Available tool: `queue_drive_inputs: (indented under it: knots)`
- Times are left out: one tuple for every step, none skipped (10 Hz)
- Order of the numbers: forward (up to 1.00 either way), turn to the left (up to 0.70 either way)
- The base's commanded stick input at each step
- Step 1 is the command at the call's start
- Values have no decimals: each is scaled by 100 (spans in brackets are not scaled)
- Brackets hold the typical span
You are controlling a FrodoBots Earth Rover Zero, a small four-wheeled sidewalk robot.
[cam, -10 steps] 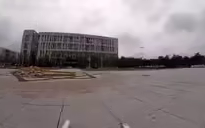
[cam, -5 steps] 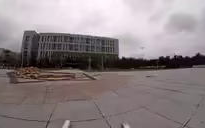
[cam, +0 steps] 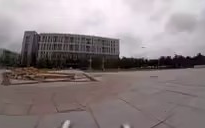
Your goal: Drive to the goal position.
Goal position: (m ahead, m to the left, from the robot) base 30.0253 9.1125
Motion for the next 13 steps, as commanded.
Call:
queue_drive_inputs:
  knots:
    - [100, 0]
    - [100, 0]
    - [100, 0]
    - [100, 0]
    - [100, 0]
    - [100, 0]
    - [100, 0]
    - [100, 0]
    - [100, 0]
    - [100, 0]
    - [100, 0]
    - [100, 0]
    - [100, 0]
